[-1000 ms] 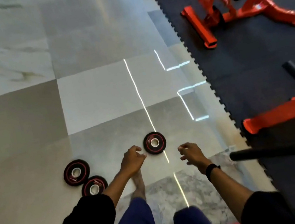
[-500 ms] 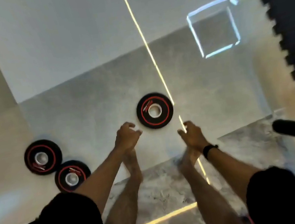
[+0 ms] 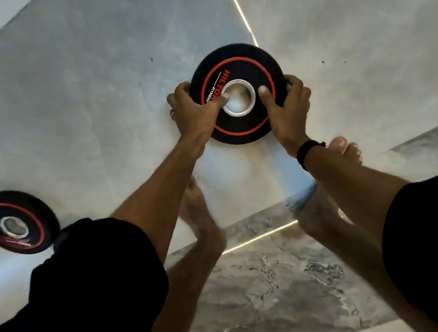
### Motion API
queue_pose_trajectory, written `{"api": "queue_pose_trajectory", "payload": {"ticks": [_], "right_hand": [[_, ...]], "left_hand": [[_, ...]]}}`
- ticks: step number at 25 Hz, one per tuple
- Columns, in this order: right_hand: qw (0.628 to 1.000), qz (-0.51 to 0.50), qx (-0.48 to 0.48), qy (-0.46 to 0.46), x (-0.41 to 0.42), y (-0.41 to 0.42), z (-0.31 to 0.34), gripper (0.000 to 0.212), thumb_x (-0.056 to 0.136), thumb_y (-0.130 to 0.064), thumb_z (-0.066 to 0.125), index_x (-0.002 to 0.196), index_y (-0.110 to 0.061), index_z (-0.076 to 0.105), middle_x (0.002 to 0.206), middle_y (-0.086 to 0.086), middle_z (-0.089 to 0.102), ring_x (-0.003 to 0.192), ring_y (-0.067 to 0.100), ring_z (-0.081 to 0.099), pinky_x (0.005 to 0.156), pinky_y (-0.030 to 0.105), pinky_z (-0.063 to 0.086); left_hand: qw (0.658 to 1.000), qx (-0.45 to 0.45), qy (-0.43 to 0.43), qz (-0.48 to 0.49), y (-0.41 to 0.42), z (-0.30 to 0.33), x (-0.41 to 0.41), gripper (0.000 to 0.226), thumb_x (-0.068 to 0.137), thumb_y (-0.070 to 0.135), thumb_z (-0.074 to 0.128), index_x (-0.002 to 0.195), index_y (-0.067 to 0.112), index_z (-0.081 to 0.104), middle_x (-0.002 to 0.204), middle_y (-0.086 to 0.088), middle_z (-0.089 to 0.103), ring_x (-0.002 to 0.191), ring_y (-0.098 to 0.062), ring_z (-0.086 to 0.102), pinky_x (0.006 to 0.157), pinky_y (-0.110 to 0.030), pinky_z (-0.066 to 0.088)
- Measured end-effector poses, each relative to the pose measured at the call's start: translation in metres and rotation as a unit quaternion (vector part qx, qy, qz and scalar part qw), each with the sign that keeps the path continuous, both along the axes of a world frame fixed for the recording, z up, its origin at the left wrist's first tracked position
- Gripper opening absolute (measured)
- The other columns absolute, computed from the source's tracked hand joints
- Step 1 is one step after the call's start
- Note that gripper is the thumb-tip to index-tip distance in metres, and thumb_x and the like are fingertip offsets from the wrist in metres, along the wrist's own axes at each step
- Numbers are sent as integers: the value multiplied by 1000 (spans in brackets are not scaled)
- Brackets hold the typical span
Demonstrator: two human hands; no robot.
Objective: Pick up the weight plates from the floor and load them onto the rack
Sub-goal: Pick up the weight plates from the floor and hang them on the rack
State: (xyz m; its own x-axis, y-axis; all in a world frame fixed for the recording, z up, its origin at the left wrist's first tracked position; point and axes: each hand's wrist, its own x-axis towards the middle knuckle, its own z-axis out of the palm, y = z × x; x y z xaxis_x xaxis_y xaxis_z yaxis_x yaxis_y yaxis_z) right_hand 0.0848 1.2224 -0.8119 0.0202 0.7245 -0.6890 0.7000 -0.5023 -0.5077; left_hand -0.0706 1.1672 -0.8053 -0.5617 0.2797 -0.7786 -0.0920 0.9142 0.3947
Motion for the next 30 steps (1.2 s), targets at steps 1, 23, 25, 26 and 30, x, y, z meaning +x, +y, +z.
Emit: {"api": "queue_pose_trajectory", "payload": {"ticks": [1, 23, 25, 26, 30], "right_hand": [[999, -35, -9, 0, -4, 4, -2, 59, 87, -51, 64, 130, -13, 47, 124, 4, 41, 124, 29, 45, 110, 44, 36], [961, -23, -264, 80, 60, -26, 296, 56, 87, -14, 73, 129, 9, 45, 97, 15, 49, 100, 24, 52, 98, 51, 51], [963, -8, -255, 89, 61, -26, 363, 32, 82, -12, 78, 105, -2, 58, 96, 17, 57, 101, 30, 59, 94, 54, 52], [965, 4, -246, 94, 62, -26, 398, 32, 77, -15, 83, 98, -4, 62, 100, 24, 65, 102, 36, 65, 91, 56, 54], [975, 8, -189, 117, 72, -30, 522, 42, 73, -21, 85, 105, 1, 69, 101, 21, 72, 87, 31, 71, 72, 40, 61]], "left_hand": [[999, 7, -16, 44, 3, -2, -4, 81, 62, 44, 84, 129, 16, 49, 132, -2, 42, 122, -22, 49, 103, -37, 47], [959, -104, -263, -11, -53, 254, 1, 76, 58, 31, 92, 117, -4, 61, 110, -16, 72, 91, -28, 71, 70, -36, 61], [958, -93, -268, -31, -53, 313, -2, 88, 52, 38, 93, 123, -2, 59, 117, -17, 70, 100, -30, 70, 87, -45, 59], [958, -81, -273, -44, -51, 346, -3, 86, 57, 38, 92, 125, -2, 58, 119, -17, 70, 103, -31, 69, 91, -47, 58], [963, -34, -249, -99, -41, 486, -8, 73, 74, 35, 85, 127, -3, 53, 119, -18, 67, 105, -34, 66, 88, -50, 58]]}}
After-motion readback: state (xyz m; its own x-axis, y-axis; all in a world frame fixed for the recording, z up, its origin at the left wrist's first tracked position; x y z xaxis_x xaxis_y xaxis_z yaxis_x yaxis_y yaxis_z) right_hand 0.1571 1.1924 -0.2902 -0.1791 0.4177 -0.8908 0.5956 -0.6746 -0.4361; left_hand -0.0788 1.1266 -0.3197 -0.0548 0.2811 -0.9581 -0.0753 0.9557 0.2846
